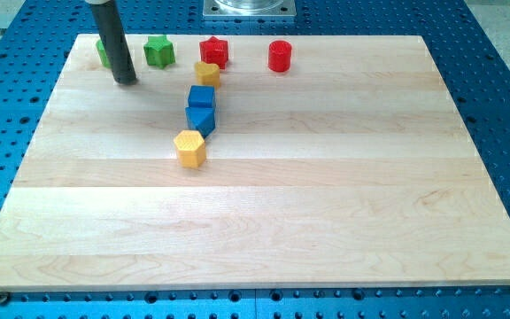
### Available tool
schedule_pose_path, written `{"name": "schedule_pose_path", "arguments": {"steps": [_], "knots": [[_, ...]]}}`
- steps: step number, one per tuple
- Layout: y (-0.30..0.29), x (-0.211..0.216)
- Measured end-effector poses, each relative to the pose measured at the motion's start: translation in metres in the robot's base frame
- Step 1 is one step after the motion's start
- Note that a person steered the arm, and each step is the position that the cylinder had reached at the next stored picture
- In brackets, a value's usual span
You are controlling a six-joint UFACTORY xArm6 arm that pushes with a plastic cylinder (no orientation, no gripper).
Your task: Push the green star into the blue cube
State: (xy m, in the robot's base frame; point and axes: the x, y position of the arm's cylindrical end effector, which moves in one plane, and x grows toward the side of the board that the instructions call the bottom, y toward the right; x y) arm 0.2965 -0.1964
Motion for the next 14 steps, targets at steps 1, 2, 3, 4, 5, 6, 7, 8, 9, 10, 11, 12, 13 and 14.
{"name": "schedule_pose_path", "arguments": {"steps": [1, 2, 3, 4, 5, 6, 7, 8, 9, 10, 11, 12, 13, 14], "knots": [[0.000, 0.000], [0.003, 0.014], [0.003, 0.015], [0.003, 0.015], [0.003, 0.015], [-0.013, 0.014], [-0.012, 0.024], [-0.030, 0.028], [-0.094, -0.012], [-0.101, -0.067], [-0.077, -0.106], [-0.015, -0.104], [0.008, -0.104], [0.008, -0.104]]}}
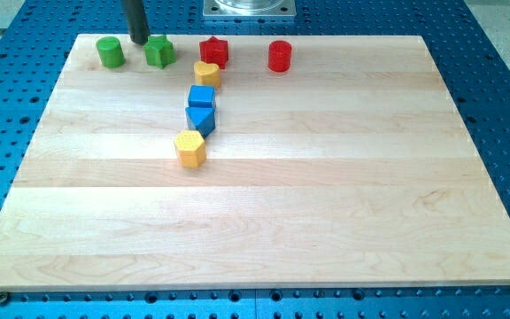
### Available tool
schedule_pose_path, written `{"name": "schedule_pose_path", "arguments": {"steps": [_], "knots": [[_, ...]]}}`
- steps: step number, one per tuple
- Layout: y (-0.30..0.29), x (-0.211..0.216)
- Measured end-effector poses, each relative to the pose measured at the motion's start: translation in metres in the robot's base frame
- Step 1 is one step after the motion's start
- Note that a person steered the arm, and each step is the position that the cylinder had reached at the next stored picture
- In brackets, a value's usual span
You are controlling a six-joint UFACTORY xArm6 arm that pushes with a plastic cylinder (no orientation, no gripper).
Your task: Push the green star into the blue cube
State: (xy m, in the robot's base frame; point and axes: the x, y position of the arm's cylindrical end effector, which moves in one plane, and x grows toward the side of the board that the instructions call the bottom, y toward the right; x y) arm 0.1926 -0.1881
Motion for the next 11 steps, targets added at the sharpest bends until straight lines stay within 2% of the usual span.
{"name": "schedule_pose_path", "arguments": {"steps": [4, 7, 11], "knots": [[-0.008, 0.000], [0.029, -0.001], [0.030, -0.002]]}}
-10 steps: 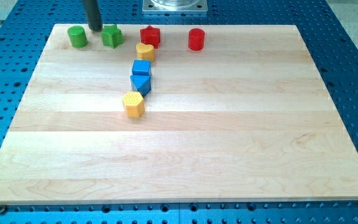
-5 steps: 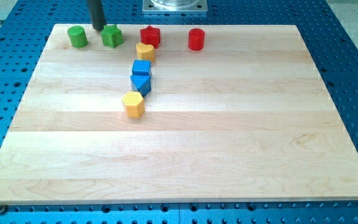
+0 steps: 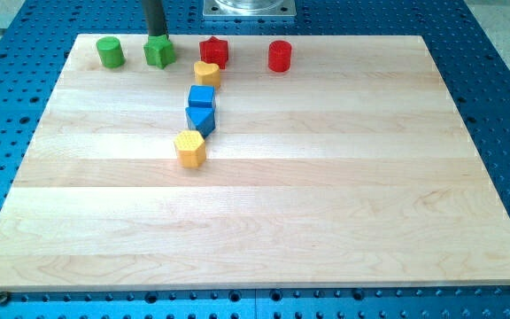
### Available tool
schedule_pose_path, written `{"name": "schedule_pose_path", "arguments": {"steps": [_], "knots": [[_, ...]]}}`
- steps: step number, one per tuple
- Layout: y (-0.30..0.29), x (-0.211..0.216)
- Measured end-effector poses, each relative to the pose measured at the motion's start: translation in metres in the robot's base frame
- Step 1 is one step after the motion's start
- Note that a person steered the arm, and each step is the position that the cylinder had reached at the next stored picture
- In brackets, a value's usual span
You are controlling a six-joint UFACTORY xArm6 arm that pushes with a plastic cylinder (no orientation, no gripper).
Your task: Push the green star into the blue cube
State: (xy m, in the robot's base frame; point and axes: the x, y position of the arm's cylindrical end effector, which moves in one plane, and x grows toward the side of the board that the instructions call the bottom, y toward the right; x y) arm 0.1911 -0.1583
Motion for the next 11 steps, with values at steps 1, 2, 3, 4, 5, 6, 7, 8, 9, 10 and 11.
{"name": "schedule_pose_path", "arguments": {"steps": [1, 2, 3, 4, 5, 6, 7, 8, 9, 10, 11], "knots": [[0.005, 0.000], [0.007, 0.000], [0.007, 0.000], [0.008, 0.006], [0.010, 0.022], [0.012, 0.033], [0.012, 0.043], [0.012, 0.126], [0.003, 0.108], [-0.041, 0.138], [0.006, 0.177]]}}
